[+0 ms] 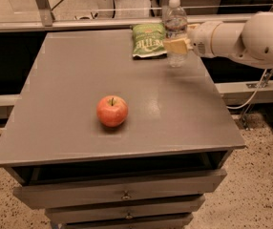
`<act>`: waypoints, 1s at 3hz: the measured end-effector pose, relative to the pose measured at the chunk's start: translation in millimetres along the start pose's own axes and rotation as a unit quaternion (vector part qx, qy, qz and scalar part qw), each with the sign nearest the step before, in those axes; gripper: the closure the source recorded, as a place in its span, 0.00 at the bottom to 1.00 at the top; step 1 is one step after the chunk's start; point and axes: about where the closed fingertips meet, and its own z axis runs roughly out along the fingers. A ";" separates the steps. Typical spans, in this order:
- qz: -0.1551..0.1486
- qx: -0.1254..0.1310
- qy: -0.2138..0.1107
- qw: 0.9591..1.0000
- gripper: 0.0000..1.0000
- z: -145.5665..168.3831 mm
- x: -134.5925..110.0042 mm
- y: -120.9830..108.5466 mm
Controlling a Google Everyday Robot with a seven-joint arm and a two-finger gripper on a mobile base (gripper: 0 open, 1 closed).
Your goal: Move water bottle near green jalapeno chip bag
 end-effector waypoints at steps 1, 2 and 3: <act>0.013 0.022 -0.016 1.000 1.00 -8.6 17.1 -18.2; 0.019 0.032 -0.039 0.999 1.00 -3.2 23.9 -28.6; 0.021 0.032 -0.055 0.998 1.00 8.4 24.5 -34.3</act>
Offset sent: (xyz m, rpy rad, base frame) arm 0.0286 -0.0438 -0.0201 0.1230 -0.0993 -0.0744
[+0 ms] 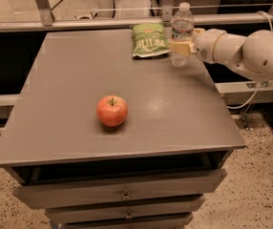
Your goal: Move water bottle near green jalapeno chip bag
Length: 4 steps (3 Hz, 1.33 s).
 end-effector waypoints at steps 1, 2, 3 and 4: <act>0.003 -0.006 -0.003 1.000 0.85 11.7 0.8 -1.5; 0.008 -0.012 0.001 1.000 0.54 19.9 5.3 -1.1; 0.015 -0.016 0.005 1.000 0.23 23.2 10.9 2.1; 0.015 -0.016 0.005 1.000 0.01 23.2 10.9 2.1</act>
Offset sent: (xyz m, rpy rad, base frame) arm 0.0202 0.0062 -0.0114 0.0133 0.0256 0.0171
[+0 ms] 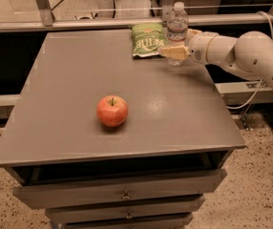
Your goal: Move water bottle near green jalapeno chip bag
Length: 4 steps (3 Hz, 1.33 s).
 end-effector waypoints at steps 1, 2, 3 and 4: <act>-0.015 -0.019 0.007 1.000 0.00 -15.0 0.1 5.9; -0.053 -0.056 0.030 0.997 0.00 -68.5 -1.9 21.2; -0.075 -0.071 0.055 0.993 0.00 -128.5 -1.5 33.1; -0.087 -0.094 0.080 0.989 0.00 -181.3 2.8 50.6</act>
Offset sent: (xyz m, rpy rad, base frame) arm -0.1392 -0.0738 0.0260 -0.2313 0.0120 0.1987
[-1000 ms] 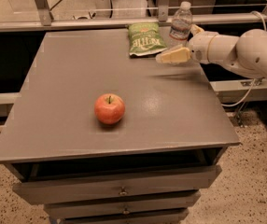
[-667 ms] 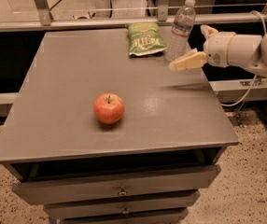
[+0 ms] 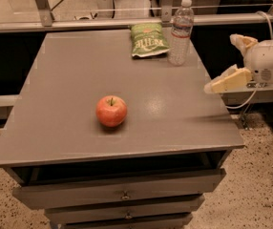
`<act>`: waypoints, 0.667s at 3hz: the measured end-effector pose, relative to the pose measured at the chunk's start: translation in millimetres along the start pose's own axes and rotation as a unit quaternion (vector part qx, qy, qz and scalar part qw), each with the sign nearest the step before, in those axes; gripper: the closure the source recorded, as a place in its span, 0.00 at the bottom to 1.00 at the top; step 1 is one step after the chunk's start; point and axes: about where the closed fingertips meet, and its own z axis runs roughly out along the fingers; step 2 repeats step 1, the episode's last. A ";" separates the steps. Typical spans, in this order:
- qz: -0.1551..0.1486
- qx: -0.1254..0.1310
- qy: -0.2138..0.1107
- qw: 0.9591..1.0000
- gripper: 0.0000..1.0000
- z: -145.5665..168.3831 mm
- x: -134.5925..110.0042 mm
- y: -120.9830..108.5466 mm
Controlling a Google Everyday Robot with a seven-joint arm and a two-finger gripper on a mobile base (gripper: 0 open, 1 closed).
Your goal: Move water bottle near green jalapeno chip bag
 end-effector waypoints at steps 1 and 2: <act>-0.001 -0.013 0.006 1.000 0.00 -8.9 3.1 9.6; -0.001 -0.013 0.006 1.000 0.00 -8.9 3.1 9.6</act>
Offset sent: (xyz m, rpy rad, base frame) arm 0.0000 0.0000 0.0000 0.0000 0.0000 0.0000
